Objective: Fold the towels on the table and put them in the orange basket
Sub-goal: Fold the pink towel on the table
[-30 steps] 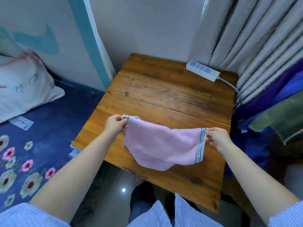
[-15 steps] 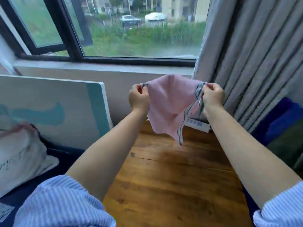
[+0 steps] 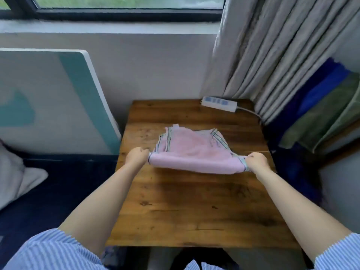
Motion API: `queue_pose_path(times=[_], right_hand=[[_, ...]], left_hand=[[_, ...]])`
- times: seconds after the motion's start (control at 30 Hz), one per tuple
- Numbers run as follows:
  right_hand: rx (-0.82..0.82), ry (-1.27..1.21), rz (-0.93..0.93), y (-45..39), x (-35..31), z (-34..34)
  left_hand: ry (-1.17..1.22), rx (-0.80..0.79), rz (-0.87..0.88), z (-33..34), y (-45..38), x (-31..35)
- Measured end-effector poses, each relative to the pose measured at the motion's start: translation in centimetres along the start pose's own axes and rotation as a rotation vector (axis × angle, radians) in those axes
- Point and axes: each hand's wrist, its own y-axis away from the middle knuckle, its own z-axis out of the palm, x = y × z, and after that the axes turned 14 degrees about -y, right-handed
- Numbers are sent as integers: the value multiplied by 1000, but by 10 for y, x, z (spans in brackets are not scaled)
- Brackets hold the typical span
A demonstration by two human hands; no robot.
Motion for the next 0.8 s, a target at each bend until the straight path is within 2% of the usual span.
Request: queue_pose_path(times=[0.1, 0.2, 0.4, 0.53, 0.63, 0.8], right_hand=[[-104, 74, 135, 18, 61, 24], [-116, 124, 195, 37, 105, 37], [-222, 249, 65, 51, 136, 50], [-252, 324, 58, 52, 140, 52], [-283, 388, 111, 54, 144, 47], [-494, 636, 281, 58, 143, 42]], left_hand=[[-19, -277, -207, 53, 13, -37], [-150, -398, -238, 86, 26, -64], [-416, -501, -149, 107, 43, -80], [-493, -478, -92, 121, 54, -84], [-504, -502, -128, 128, 62, -93], [-611, -626, -155, 134, 69, -104]])
